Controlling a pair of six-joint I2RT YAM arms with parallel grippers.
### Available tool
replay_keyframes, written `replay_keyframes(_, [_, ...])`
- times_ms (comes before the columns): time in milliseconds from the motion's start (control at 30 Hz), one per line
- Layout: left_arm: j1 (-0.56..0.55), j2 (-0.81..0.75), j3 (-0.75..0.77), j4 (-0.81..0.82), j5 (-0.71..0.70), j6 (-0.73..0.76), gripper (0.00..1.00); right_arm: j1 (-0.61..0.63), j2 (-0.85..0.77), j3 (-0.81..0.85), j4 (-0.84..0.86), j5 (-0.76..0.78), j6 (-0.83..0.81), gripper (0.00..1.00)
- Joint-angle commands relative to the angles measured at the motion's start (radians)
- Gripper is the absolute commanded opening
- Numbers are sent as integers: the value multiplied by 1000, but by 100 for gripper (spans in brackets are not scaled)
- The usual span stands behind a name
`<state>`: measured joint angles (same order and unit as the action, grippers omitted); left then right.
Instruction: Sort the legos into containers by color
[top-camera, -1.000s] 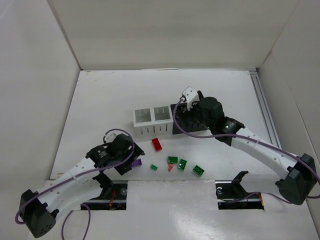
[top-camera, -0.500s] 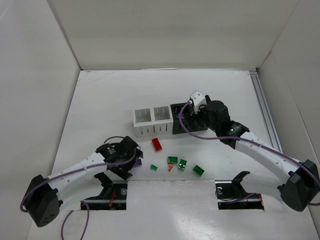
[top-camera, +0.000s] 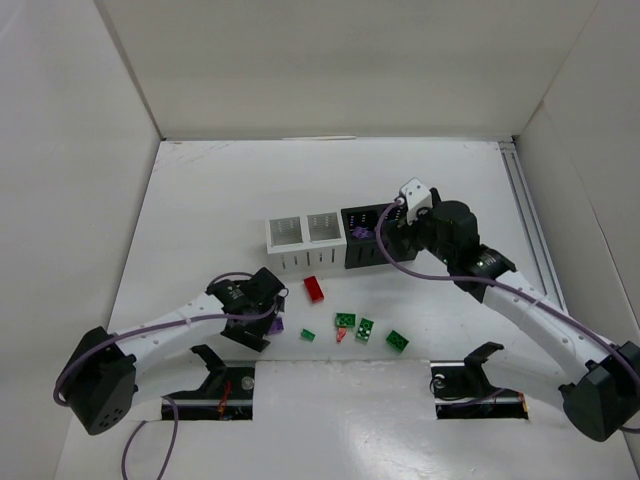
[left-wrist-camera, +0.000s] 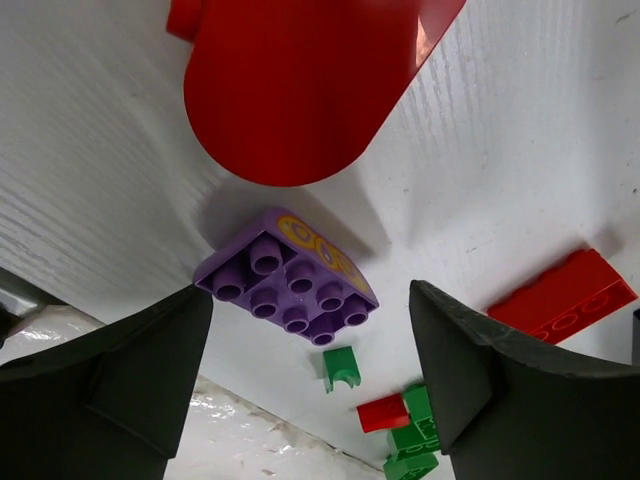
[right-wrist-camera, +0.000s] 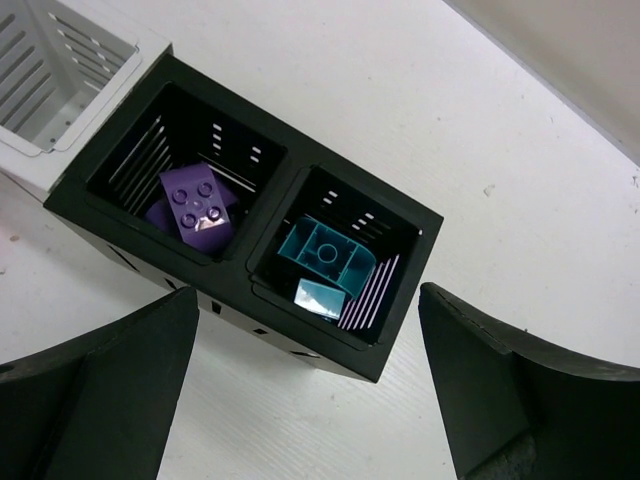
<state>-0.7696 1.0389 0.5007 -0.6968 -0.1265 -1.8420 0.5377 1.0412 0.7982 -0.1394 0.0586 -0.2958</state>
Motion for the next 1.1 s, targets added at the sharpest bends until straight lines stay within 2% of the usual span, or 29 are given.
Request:
replay_keyframes(0, [15, 27, 13, -38, -58, -19, 75, -27, -23, -17, 31, -20, -9, 95])
replay_keyframes(67, [26, 59, 13, -27, -58, -10, 69, -36, -23, -17, 31, -32, -19, 95])
replay_keyframes(100, [35, 68, 3, -27, -58, -10, 61, -36, -32, -28, 31, -32, -19, 95])
replay_keyframes(233, [35, 121, -7, 5, -19, 17, 44, -59, -50, -37, 31, -32, -19, 95])
replay_keyframes(333, [35, 131, -7, 17, -10, 27, 34, -71, -70, -47, 31, -42, -19, 95])
replay_keyframes(400, [35, 131, 18, 17, -10, 64, 25, -71, -70, -47, 31, -42, -19, 95])
replay_keyframes(467, [35, 131, 70, 2, -10, 95, 21, -71, -90, -47, 31, -51, -19, 95])
replay_keyframes(533, [-17, 131, 128, -41, -74, 110, 15, -71, -104, -57, 31, -39, -28, 95])
replay_keyframes(633, [-89, 173, 297, -111, -169, 203, 13, -81, -148, -67, 31, 4, -28, 99])
replay_keyframes(667, [-118, 187, 399, -137, -201, 219, 8, -91, -176, -77, 20, 16, -28, 99])
replay_keyframes(733, [-186, 251, 510, -258, -308, 219, 6, -102, -204, -77, -3, 61, -28, 99])
replay_keyframes(767, [-254, 278, 566, -312, -340, 189, 5, -116, -216, -77, -31, 76, -28, 99])
replay_keyframes(833, [-324, 364, 734, -425, -439, 168, 5, -131, -245, -77, -57, 101, -28, 99])
replay_keyframes(867, [-359, 397, 784, -426, -465, 203, 5, -148, -245, -77, -71, 110, -28, 99])
replay_keyframes(900, [-359, 458, 874, -396, -505, 318, 5, -163, -259, -77, -84, 119, -28, 99])
replay_keyframes(933, [-359, 493, 918, -395, -506, 319, 4, -163, -271, -77, -85, 119, -28, 99])
replay_keyframes(967, [-359, 527, 959, -350, -536, 434, 2, -176, -271, -77, -85, 110, -28, 99])
replay_keyframes(1067, [-350, 643, 1149, -298, -605, 541, 1, -185, -291, -86, -106, 110, -28, 99])
